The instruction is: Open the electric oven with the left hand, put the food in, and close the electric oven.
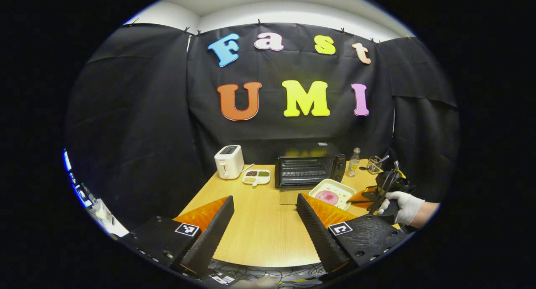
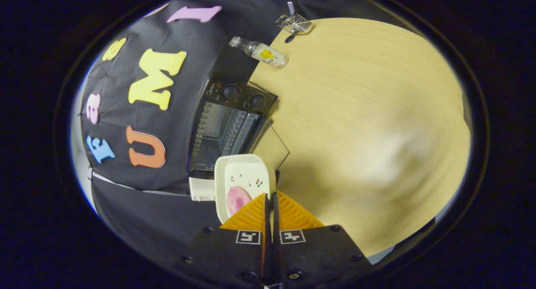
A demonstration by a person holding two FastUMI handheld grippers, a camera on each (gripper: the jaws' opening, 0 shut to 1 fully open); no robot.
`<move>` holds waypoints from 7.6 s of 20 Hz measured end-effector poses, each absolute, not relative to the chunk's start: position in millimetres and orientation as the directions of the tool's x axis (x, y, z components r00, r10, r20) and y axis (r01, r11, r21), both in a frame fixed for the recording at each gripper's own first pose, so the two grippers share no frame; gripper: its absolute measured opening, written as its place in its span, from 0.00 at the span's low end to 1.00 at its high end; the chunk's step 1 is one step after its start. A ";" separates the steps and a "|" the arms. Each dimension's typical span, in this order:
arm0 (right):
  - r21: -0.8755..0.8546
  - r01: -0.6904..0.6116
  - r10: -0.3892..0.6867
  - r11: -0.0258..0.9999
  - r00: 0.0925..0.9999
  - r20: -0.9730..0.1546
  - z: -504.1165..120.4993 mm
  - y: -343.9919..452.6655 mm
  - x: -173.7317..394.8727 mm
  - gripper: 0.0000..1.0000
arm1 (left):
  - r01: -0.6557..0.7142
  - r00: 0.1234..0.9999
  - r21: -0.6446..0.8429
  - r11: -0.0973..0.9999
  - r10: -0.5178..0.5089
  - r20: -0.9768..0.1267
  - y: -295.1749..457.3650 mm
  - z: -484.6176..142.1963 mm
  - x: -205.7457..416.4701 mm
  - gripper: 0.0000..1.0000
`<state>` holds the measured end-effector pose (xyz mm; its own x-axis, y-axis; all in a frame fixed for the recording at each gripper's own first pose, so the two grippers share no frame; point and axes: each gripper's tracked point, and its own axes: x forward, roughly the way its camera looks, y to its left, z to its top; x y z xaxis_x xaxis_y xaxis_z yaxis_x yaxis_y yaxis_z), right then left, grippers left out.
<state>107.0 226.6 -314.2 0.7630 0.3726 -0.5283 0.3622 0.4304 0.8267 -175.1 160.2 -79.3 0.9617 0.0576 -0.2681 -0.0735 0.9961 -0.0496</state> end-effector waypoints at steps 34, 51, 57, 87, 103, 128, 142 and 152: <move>0.905 0.253 0.315 0.341 0.877 -0.364 -313.7 251.2 350.1 0.46 | -0.406 0.854 -0.093 0.909 0.340 -0.394 234.6 -116.1 -93.4 0.97; 0.543 -0.002 0.180 0.840 0.944 -0.275 -188.9 131.2 124.8 0.99 | -0.103 0.968 -0.118 0.988 0.073 -0.240 157.5 -96.1 -158.1 0.96; 0.414 0.006 0.101 0.910 0.966 -0.237 -152.9 54.4 51.4 1.00 | -0.044 0.973 -0.130 0.991 0.013 -0.230 104.8 -107.0 -151.2 0.96; 0.063 0.194 -0.169 0.979 0.945 -0.279 -105.0 -48.4 0.5 1.00 | 0.100 0.799 -0.079 0.992 -0.128 -0.588 -38.4 -369.6 60.7 0.97; 0.123 0.267 -0.220 0.956 0.928 -0.301 -113.8 -29.3 -25.5 1.00 | 0.140 0.802 -0.118 0.983 -0.183 -0.569 -39.0 -348.0 67.5 0.98; 0.228 0.305 -0.242 0.925 0.933 -0.267 -122.1 -44.0 -31.4 1.00 | 0.182 0.889 -0.084 0.980 -0.201 -0.412 -28.9 -236.9 140.1 0.98; 0.232 0.292 -0.227 0.928 0.936 -0.267 -117.4 -34.4 -28.8 1.00 | 0.200 0.894 -0.092 0.975 -0.220 -0.390 -36.8 -219.5 154.3 0.99; 0.228 0.205 -0.154 0.952 0.963 -0.221 -104.2 -36.7 -35.6 1.00 | 0.187 0.921 -0.116 0.975 -0.215 -0.325 -39.8 -166.5 92.2 0.99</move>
<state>-35.6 -36.7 -104.2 0.9629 -0.1542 -0.2213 0.2049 0.9518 0.2284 92.2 -39.8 -166.5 0.9209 -0.2151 -0.3250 0.1869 0.9755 -0.1162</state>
